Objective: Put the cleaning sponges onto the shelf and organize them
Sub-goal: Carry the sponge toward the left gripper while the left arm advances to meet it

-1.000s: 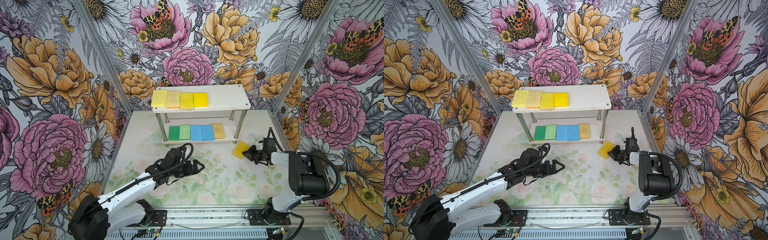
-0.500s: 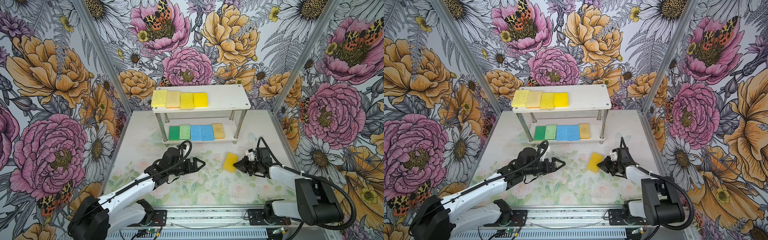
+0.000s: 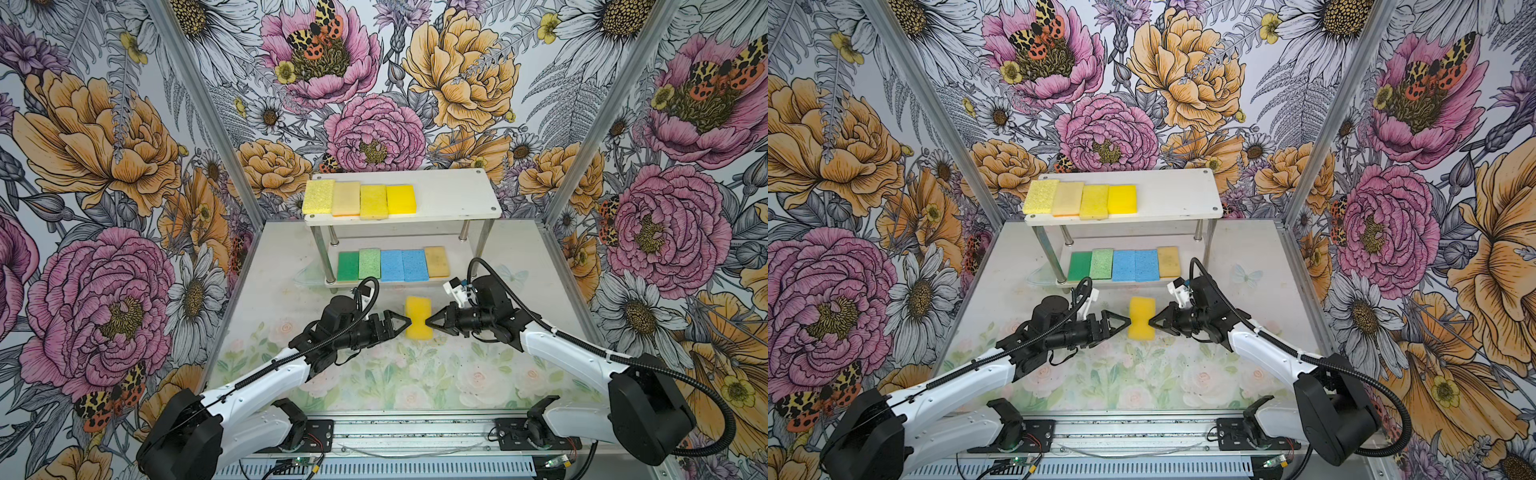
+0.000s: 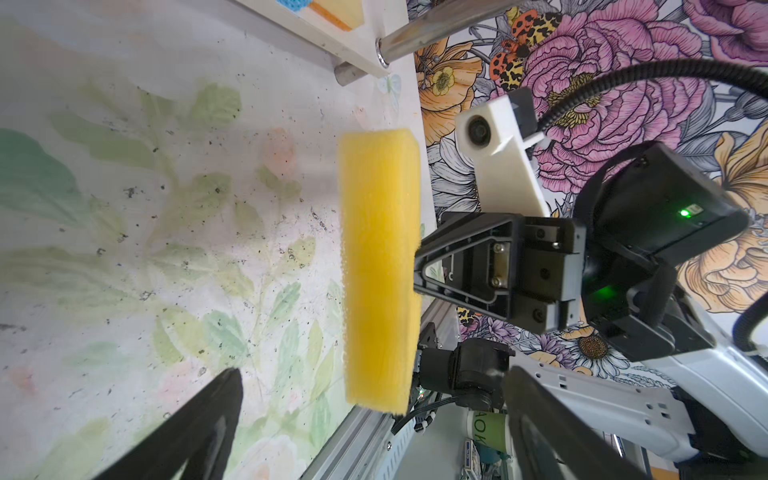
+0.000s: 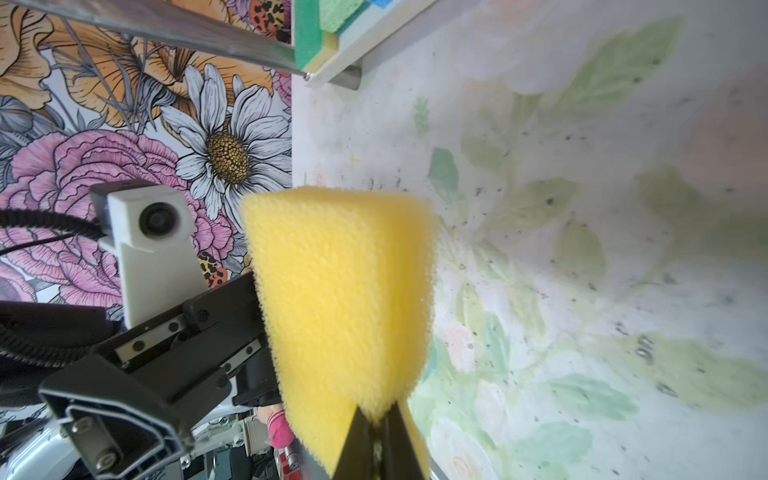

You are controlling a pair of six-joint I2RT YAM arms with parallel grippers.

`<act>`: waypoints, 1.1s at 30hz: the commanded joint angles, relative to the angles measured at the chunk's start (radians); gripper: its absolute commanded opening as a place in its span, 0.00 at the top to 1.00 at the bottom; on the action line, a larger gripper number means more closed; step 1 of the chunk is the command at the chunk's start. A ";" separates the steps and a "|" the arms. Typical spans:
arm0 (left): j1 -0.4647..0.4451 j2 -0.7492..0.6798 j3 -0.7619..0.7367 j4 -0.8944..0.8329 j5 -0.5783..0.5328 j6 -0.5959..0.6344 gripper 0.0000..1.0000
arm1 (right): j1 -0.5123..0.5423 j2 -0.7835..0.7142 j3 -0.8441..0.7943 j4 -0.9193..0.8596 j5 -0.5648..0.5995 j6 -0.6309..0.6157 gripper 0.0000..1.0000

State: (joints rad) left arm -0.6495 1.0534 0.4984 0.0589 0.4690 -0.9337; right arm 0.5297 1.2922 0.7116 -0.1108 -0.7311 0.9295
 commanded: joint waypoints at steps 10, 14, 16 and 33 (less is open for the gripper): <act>0.090 -0.175 -0.103 0.081 0.038 -0.077 0.05 | 0.136 0.064 0.126 -0.019 -0.022 -0.148 0.93; 0.102 -0.185 -0.123 0.117 0.053 -0.096 0.17 | 0.156 0.076 0.147 -0.049 -0.018 -0.180 0.93; 0.102 -0.181 -0.125 0.121 0.062 -0.097 0.23 | 0.162 0.080 0.155 -0.053 -0.019 -0.186 0.93; 0.104 -0.182 -0.134 0.130 0.060 -0.120 0.67 | 0.188 0.088 0.177 -0.079 -0.010 -0.203 0.93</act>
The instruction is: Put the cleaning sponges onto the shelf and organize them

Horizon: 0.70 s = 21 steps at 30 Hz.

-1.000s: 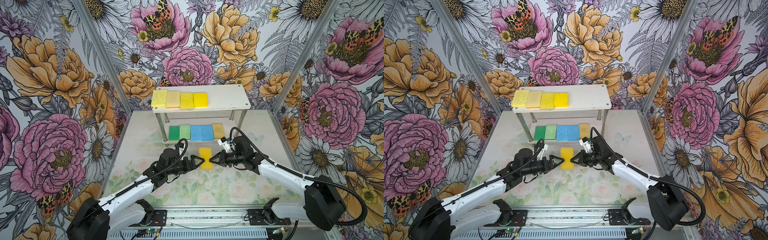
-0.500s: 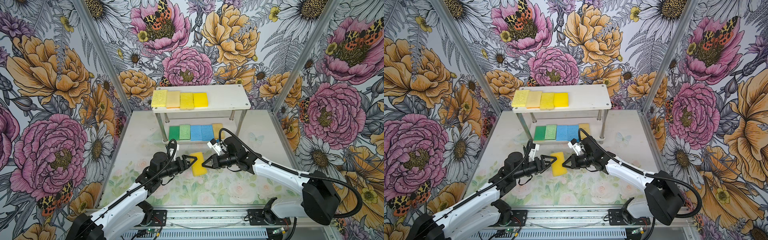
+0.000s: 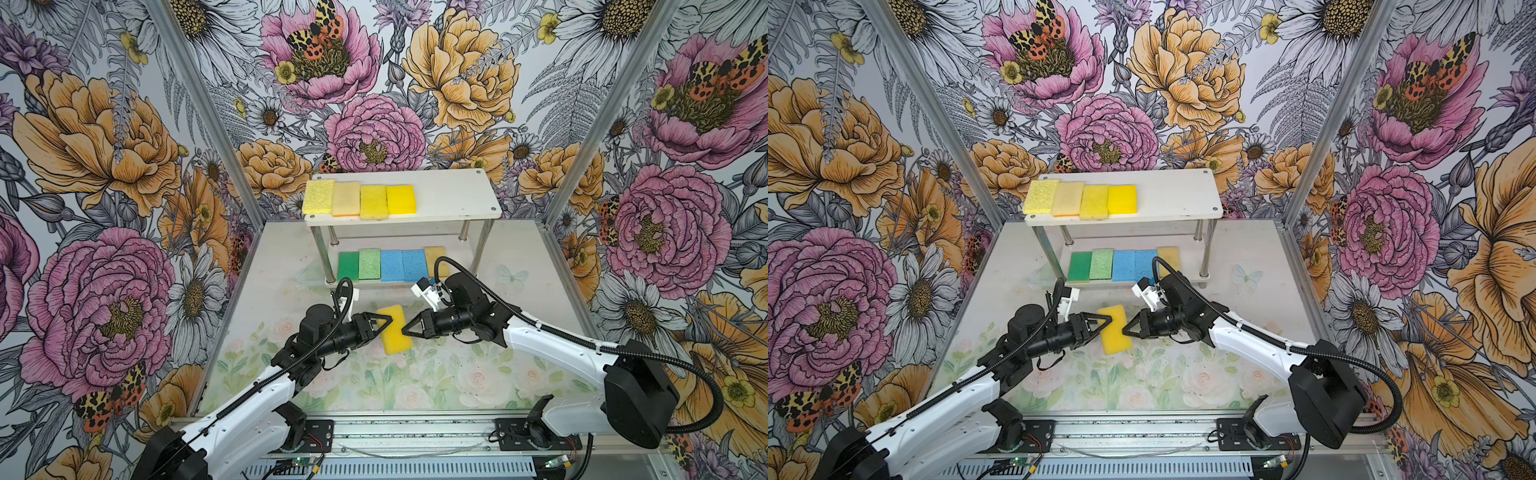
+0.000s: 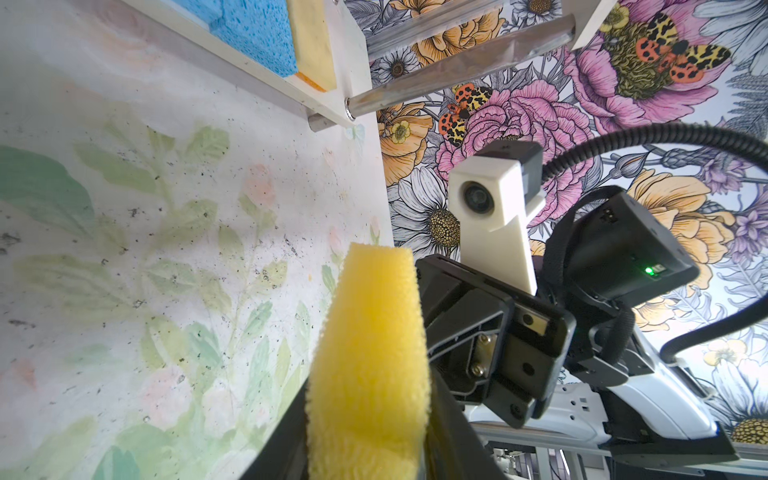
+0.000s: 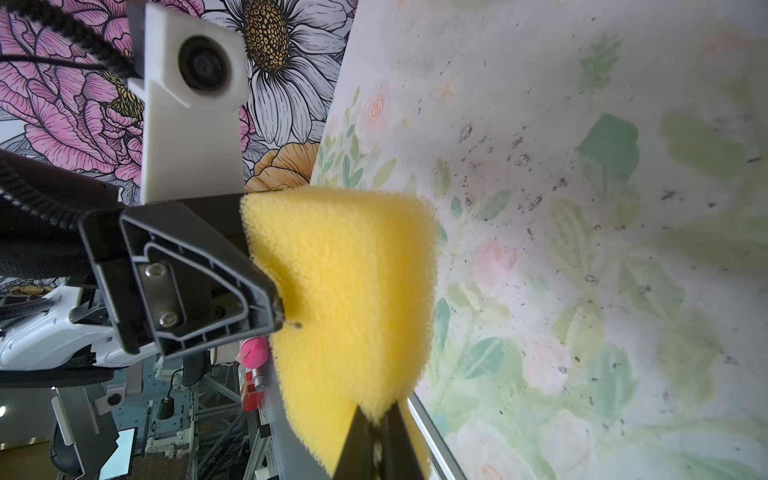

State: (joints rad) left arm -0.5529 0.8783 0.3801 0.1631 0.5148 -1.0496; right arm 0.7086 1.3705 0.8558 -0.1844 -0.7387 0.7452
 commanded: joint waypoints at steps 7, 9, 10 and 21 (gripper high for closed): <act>0.010 -0.002 -0.013 0.015 0.013 -0.004 0.81 | 0.009 0.013 0.035 -0.007 0.001 -0.017 0.92; 0.011 -0.003 -0.014 0.009 0.012 -0.004 0.83 | 0.009 0.013 0.037 -0.009 0.004 -0.017 0.87; 0.010 -0.002 -0.013 0.007 0.011 -0.003 0.84 | 0.009 0.012 0.037 -0.010 0.006 -0.015 0.85; 0.070 -0.049 -0.020 -0.065 -0.023 -0.022 0.87 | 0.000 -0.115 0.037 -0.087 0.177 0.041 0.56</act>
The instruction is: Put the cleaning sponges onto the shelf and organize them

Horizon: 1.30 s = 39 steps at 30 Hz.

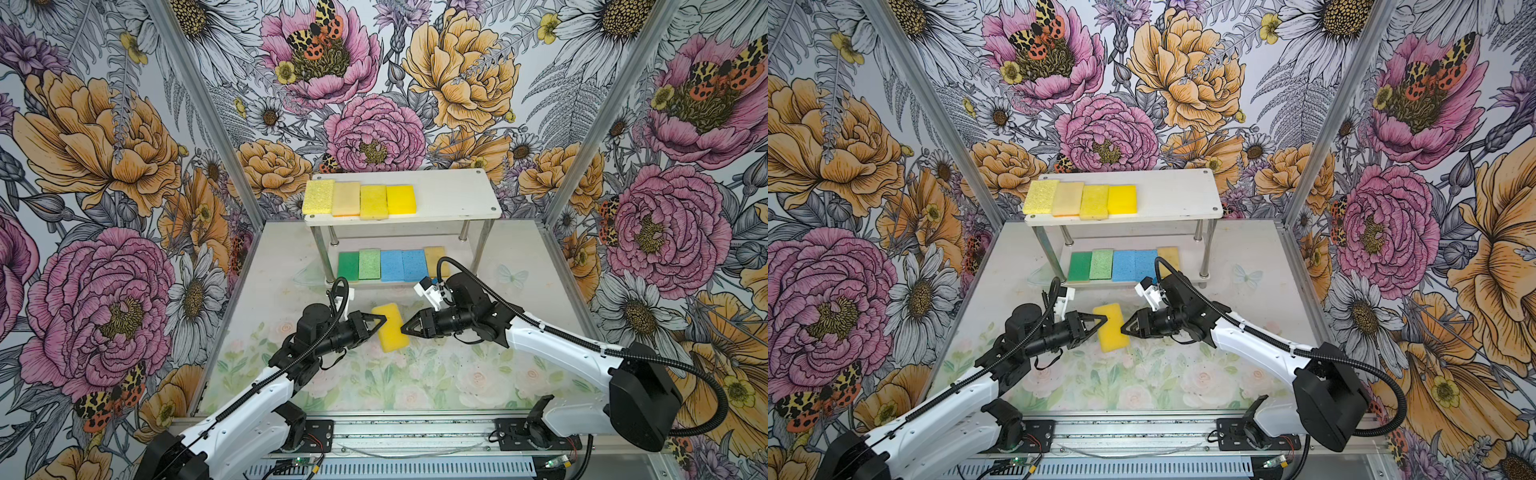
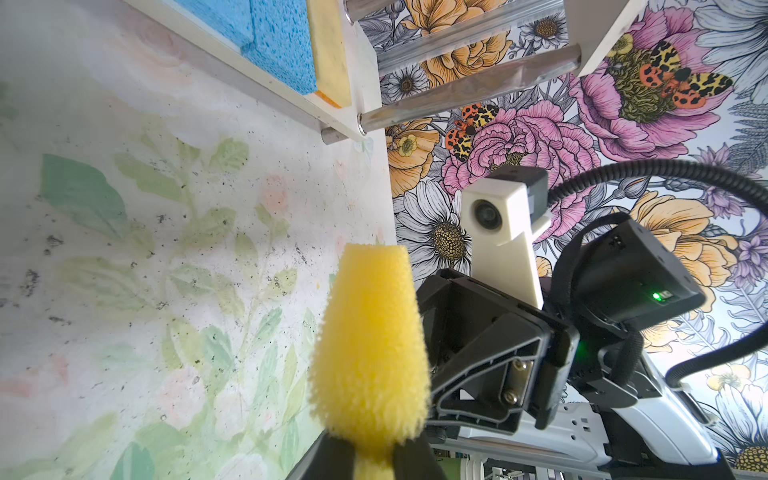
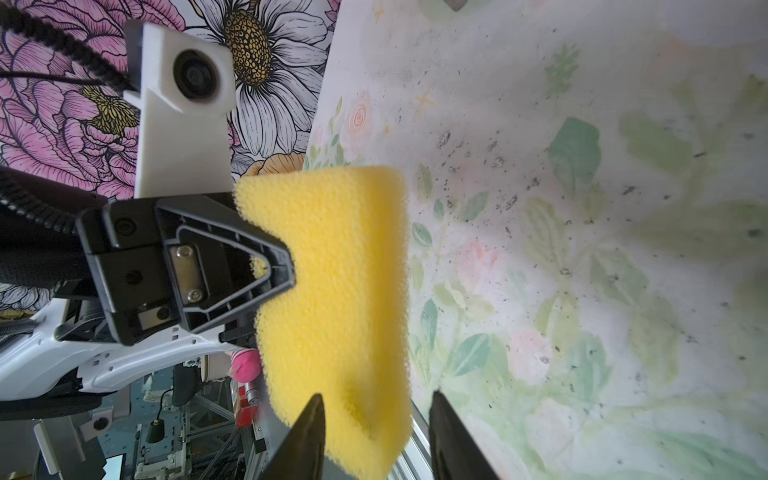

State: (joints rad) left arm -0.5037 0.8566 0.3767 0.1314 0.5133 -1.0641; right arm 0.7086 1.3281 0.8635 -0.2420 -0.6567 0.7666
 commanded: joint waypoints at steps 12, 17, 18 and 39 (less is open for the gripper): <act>0.189 -0.271 -0.166 -0.060 -0.086 -0.200 0.87 | 0.022 -0.221 0.022 -0.093 0.340 0.125 0.39; 0.229 -0.407 -0.224 -0.091 -0.124 -0.283 0.87 | 0.044 -0.232 0.012 -0.090 0.424 0.165 0.36; 0.232 -0.428 -0.235 -0.090 -0.129 -0.299 0.87 | 0.052 -0.225 0.016 -0.091 0.430 0.167 0.35; 0.235 -0.410 -0.257 -0.014 -0.067 -0.321 0.87 | 0.214 0.098 0.242 -0.088 0.333 0.091 0.31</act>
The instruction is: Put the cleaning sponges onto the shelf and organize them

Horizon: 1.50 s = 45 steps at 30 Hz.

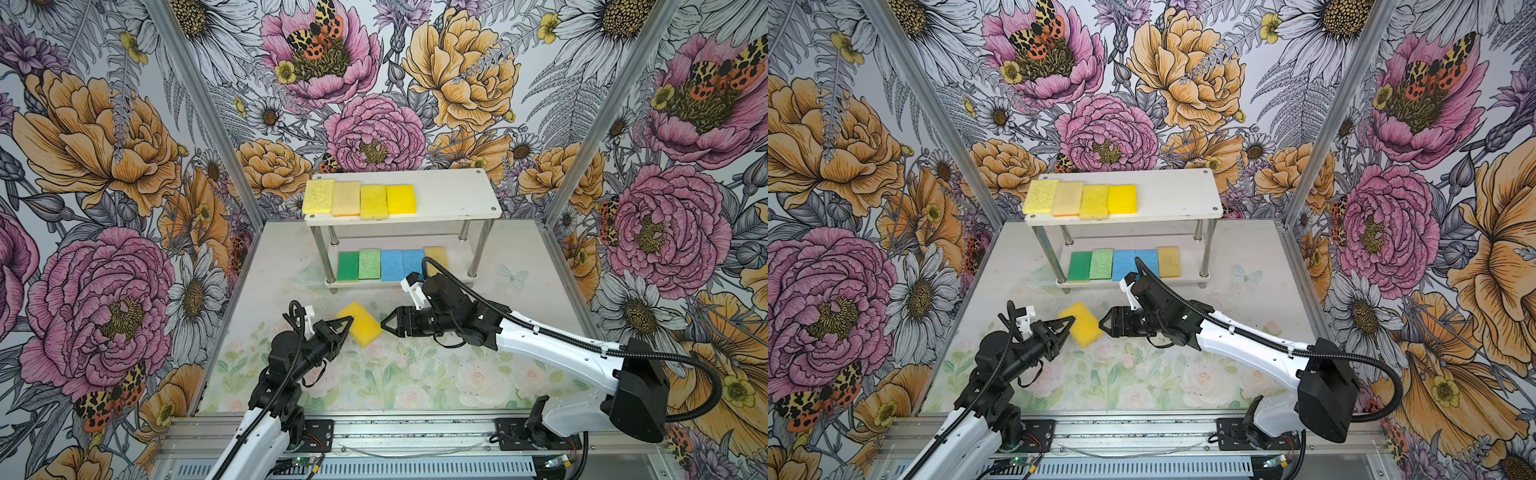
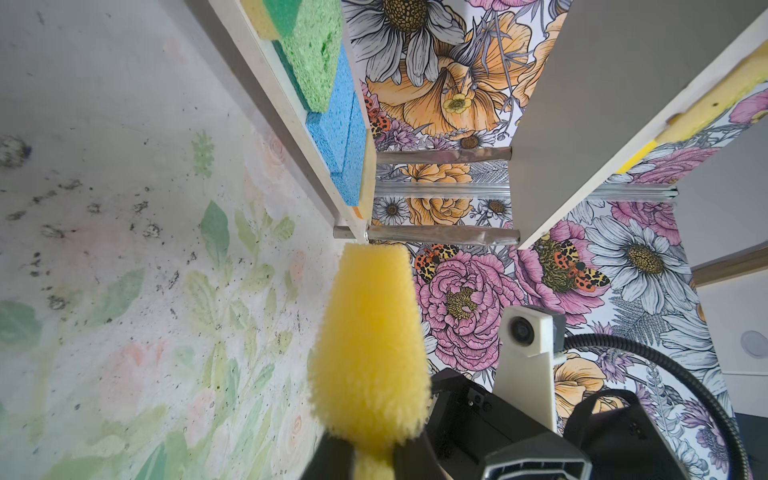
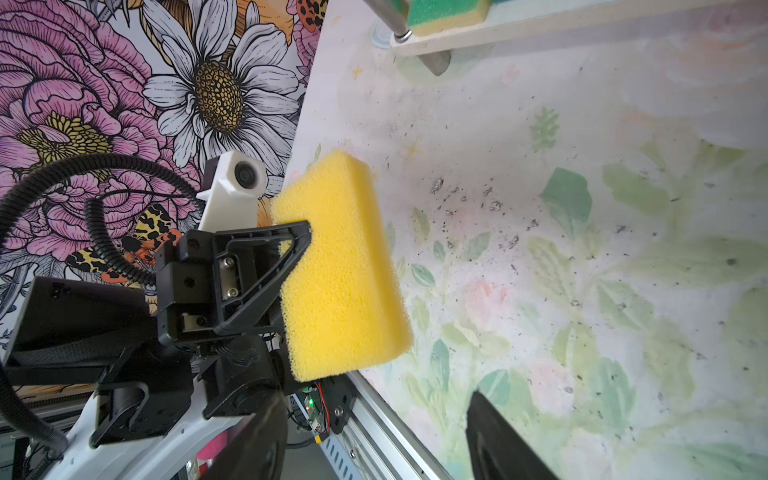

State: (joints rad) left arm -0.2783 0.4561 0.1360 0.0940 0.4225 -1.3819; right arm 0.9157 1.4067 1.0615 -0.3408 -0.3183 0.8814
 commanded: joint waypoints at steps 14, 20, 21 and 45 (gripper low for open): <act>0.009 -0.020 -0.019 0.025 0.033 -0.008 0.86 | 0.018 0.098 0.094 0.013 -0.033 -0.039 0.36; 0.011 -0.022 -0.021 0.024 0.034 -0.009 0.86 | 0.025 0.105 0.097 0.012 -0.034 -0.038 0.38; 0.010 -0.022 -0.021 0.024 0.033 -0.009 0.86 | 0.026 0.107 0.098 0.011 -0.036 -0.039 0.38; 0.010 -0.045 -0.023 0.016 0.039 -0.014 0.86 | 0.055 0.160 0.138 0.022 -0.054 -0.035 0.68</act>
State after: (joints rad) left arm -0.2764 0.4252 0.1329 0.0948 0.4381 -1.3891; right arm 0.9600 1.5650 1.1645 -0.3412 -0.3634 0.8474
